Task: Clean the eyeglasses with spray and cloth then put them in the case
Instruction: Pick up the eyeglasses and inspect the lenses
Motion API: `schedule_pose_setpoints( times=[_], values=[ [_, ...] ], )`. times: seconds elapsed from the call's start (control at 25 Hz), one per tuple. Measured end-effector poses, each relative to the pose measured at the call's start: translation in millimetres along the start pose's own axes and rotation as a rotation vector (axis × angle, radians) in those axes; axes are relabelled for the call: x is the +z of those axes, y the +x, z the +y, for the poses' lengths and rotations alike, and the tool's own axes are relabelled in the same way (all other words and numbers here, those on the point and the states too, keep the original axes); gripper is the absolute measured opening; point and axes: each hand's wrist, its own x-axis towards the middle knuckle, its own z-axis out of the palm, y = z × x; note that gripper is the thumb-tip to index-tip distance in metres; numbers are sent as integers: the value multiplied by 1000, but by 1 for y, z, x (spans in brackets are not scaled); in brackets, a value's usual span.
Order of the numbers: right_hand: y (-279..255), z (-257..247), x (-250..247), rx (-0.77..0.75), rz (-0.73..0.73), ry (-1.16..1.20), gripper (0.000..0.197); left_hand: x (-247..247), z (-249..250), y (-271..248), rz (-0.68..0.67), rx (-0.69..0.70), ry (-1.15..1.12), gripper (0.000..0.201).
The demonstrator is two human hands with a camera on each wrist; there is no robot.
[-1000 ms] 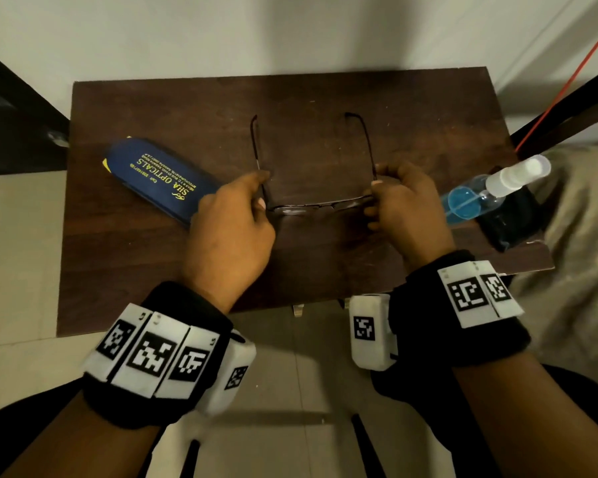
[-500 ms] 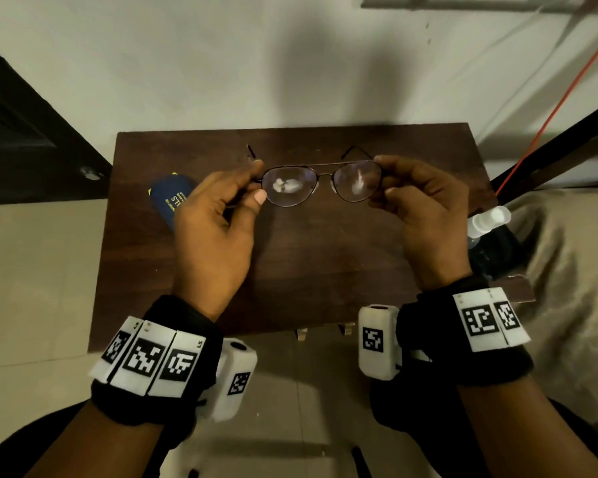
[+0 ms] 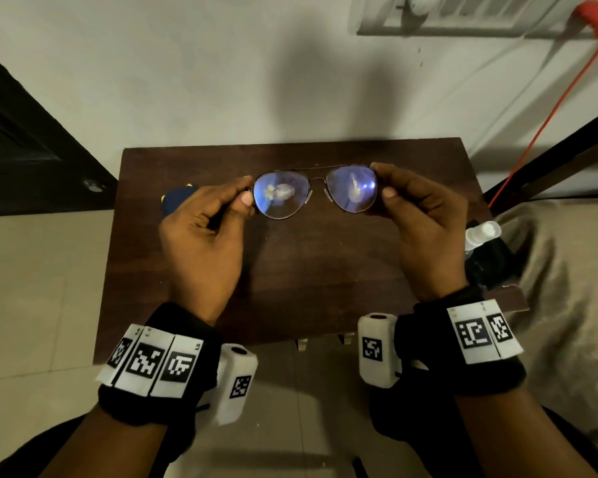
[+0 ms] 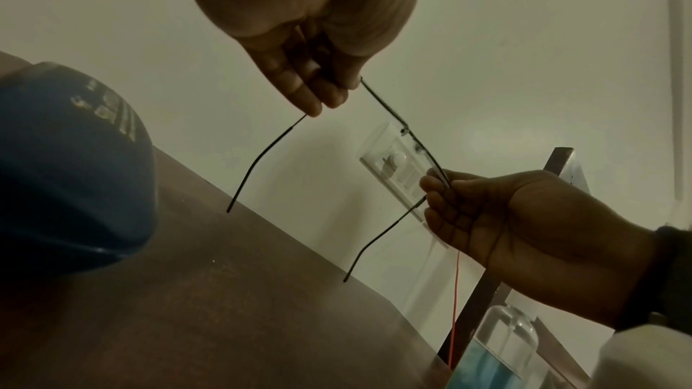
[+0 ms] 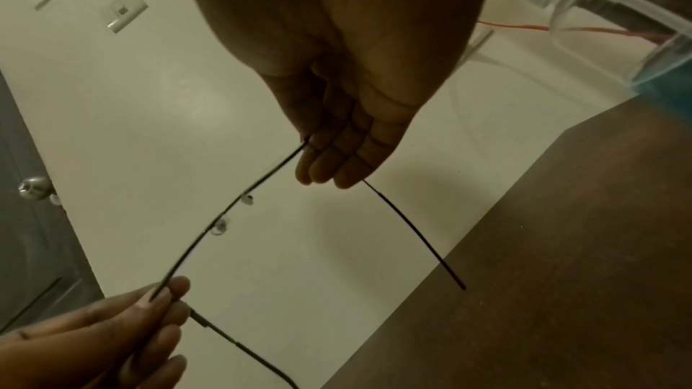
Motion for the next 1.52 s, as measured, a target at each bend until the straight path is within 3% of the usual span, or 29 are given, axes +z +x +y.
schedule_pose_setpoints(
  times=[0.56,0.92,1.32,1.52],
  values=[
    [1,4,-3,-55,-22,-70,32,8,-5,-1,32,-10,20,20],
    [3,9,-4,43,-15,10,34,6,-8,-2,5,-47,-18,24],
    [4,8,-5,26,-7,-94,15,4,-6,2,22,-171,-149,20],
    [5,8,-4,33,42,0,33,7,-6,0,29,-202,-184,27]
  ],
)
